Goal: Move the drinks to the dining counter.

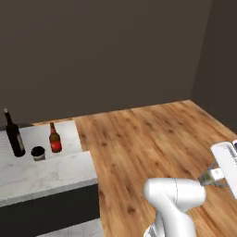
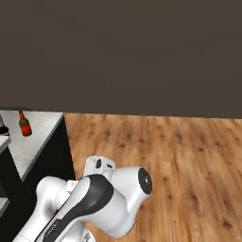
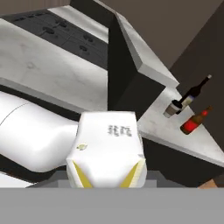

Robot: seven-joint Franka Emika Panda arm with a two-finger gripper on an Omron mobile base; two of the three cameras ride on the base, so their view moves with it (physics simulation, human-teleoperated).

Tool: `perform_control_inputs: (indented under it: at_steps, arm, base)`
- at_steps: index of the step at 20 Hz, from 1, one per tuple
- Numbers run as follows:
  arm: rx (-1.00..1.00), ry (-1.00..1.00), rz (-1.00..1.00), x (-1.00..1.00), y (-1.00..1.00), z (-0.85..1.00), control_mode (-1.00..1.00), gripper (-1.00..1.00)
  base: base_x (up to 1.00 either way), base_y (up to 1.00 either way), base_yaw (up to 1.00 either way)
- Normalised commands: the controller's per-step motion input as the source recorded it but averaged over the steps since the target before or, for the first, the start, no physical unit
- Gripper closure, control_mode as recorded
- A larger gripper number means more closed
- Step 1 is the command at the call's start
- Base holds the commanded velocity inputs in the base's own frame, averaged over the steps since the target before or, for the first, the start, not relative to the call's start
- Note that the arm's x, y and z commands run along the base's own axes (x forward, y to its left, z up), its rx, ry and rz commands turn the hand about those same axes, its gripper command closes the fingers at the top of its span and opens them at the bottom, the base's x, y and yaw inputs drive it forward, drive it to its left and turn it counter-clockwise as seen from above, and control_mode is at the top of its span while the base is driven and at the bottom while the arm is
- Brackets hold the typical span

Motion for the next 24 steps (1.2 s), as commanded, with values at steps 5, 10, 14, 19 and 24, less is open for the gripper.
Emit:
perform_control_inputs:
  at_steps: [5, 10, 14, 19, 24]
  arm:
    - [0.00, 0.00, 0.00, 0.00, 0.00, 0.00, 1.00, 1.00]
    - [0.00, 0.00, 0.00, 0.00, 0.00, 0.00, 1.00, 1.00]
    - [0.00, 0.00, 0.00, 0.00, 0.00, 0.00, 1.00, 1.00]
    - [0.00, 0.00, 0.00, 0.00, 0.00, 0.00, 1.00, 1.00]
    - [0.00, 0.00, 0.00, 0.00, 0.00, 0.00, 1.00, 1.00]
  base:
    - [0.08, 0.46, 0.68]
    - [0.26, 0.16, 0.50]
    - [0.46, 0.00, 0.30]
    - [0.56, 0.00, 0.22]
    - [0.78, 0.02, 0.31]
